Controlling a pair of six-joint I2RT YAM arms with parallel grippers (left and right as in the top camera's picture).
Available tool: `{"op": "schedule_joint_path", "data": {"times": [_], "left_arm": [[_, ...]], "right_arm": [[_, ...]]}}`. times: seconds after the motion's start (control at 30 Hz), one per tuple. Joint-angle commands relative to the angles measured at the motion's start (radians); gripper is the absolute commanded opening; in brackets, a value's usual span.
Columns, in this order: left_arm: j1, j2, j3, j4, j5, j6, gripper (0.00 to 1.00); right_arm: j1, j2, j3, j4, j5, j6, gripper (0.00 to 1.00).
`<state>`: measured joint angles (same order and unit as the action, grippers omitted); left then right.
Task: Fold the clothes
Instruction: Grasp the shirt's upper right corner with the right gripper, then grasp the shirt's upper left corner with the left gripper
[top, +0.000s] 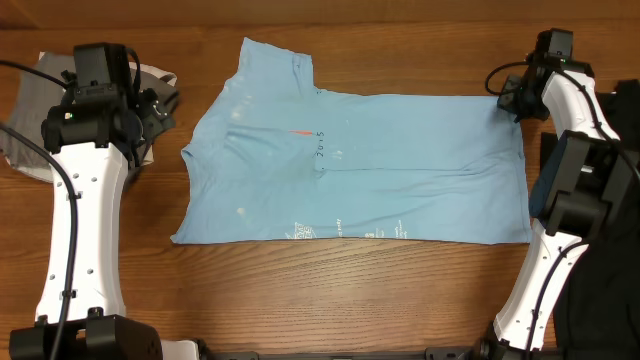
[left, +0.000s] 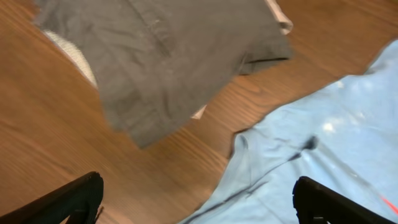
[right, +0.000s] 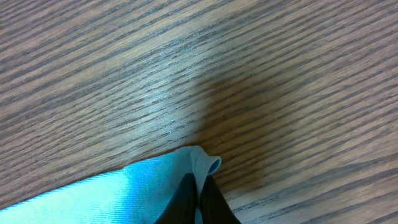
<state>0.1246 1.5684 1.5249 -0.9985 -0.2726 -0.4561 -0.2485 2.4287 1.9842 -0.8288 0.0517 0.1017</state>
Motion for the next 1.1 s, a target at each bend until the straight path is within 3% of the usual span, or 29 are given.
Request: {"op": "schedule_joint_path", "data": {"times": [0.0,0.07,0.17,0.4,0.53,0.73,0.93,1.07], "left_arm": [[-0.014,0.01,0.015,0.11,0.35,0.14,0.75],[-0.057,0.032,0.016,0.211,0.441,0.142,0.72],[-0.171,0.135,0.092,0.335,0.416,0.152,0.75],[-0.319,0.637,0.709,0.143,0.317,0.244,0.76],[-0.322,0.887,0.951,0.153,0.296,0.277,0.74],[-0.254,1.046,0.972,0.251,0.295,0.266,0.71],[-0.216,1.089,0.964,0.299,0.208,0.266,0.69],[-0.205,1.111,0.964,0.339,0.241,0.267,0.68]], "right_arm": [[0.0,0.029,-0.003,-0.002,-0.009,0.003,0.04],[0.0,0.029,-0.003,-0.002,-0.009,0.003,0.04],[0.0,0.029,-0.003,-0.002,-0.009,0.003,0.04],[0.0,0.029,-0.003,0.004,-0.01,0.003,0.04],[0.001,0.029,-0.003,0.006,-0.009,0.003,0.04],[0.001,0.029,-0.003,-0.002,-0.009,0.003,0.04],[0.001,0.029,-0.003,-0.001,-0.009,0.003,0.04],[0.001,0.029,-0.003,0.008,-0.009,0.003,0.04]]}}
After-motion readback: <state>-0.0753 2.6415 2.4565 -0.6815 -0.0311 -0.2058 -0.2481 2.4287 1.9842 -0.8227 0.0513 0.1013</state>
